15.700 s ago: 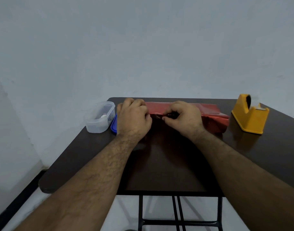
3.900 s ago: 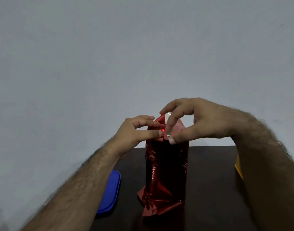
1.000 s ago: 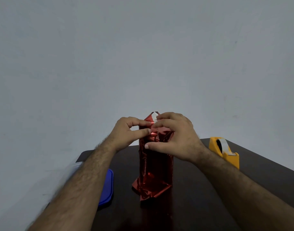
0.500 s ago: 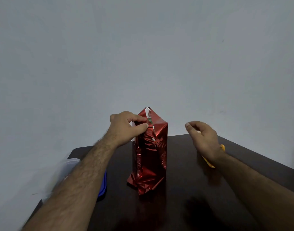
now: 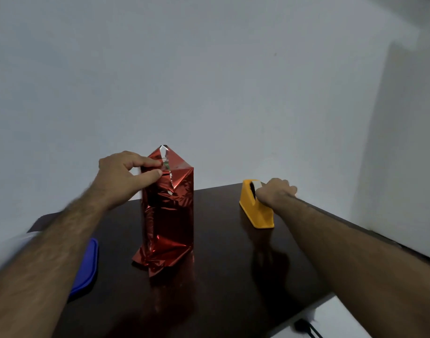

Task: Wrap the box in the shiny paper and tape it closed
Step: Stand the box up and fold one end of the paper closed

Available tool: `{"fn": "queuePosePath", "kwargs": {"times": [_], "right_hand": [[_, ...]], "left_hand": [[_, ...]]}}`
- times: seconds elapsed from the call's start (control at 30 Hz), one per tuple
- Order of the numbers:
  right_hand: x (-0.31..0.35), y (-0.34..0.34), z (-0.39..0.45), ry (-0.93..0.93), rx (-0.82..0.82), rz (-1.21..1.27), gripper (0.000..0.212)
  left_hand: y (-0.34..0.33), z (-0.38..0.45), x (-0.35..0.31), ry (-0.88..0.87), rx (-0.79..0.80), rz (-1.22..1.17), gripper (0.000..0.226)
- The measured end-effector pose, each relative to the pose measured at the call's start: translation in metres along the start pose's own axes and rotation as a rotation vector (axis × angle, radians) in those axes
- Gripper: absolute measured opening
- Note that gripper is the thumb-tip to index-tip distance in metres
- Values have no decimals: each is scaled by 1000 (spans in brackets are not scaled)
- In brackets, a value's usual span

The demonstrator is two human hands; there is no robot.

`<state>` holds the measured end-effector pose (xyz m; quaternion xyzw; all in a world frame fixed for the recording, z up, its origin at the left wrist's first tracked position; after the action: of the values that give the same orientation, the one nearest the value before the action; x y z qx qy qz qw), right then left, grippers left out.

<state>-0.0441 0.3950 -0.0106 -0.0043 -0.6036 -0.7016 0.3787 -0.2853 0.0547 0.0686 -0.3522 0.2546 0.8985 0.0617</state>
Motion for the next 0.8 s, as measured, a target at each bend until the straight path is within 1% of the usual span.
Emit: {"fn": "queuePosePath", "kwargs": {"times": [0.13,0.2,0.3,0.37,0.5,0.6,0.7,0.8], "right_hand": [[-15,-6,7,-142,56,322,32],[-19,-4,6,-193,98,361,14],[-27,-6,2,-307,178,407,16],[-30,-9,-4,-369,191,499,14],[-27,-11,-11,-433,100,724,15],[-23,-7,-16,-440,7,836,24],[-23,-7,-27,-456,1,884,17],[-30,-8,-39,-457,-35,926,18]], "left_hand": [[0,-1,0,6,2,-16,44],[1,-1,0,6,4,-26,41],[0,-1,2,17,13,-44,39],[0,-1,2,16,15,-43,39],[0,0,3,25,12,-28,40],[0,-1,3,22,11,-19,39],[1,0,3,28,15,-22,39],[1,0,3,23,18,-10,36]]}}
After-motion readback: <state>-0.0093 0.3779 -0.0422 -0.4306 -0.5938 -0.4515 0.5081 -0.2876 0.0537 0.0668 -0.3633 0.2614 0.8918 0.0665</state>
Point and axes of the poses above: each hand's wrist, its own z-axis towards the middle knuckle, its own y-axis out of the back of the hand, x = y × z, the point moved 8 cm from there along z, towards the middle knuckle, and after that the axes turned 12 degrees about y, right-handed, at the moved point
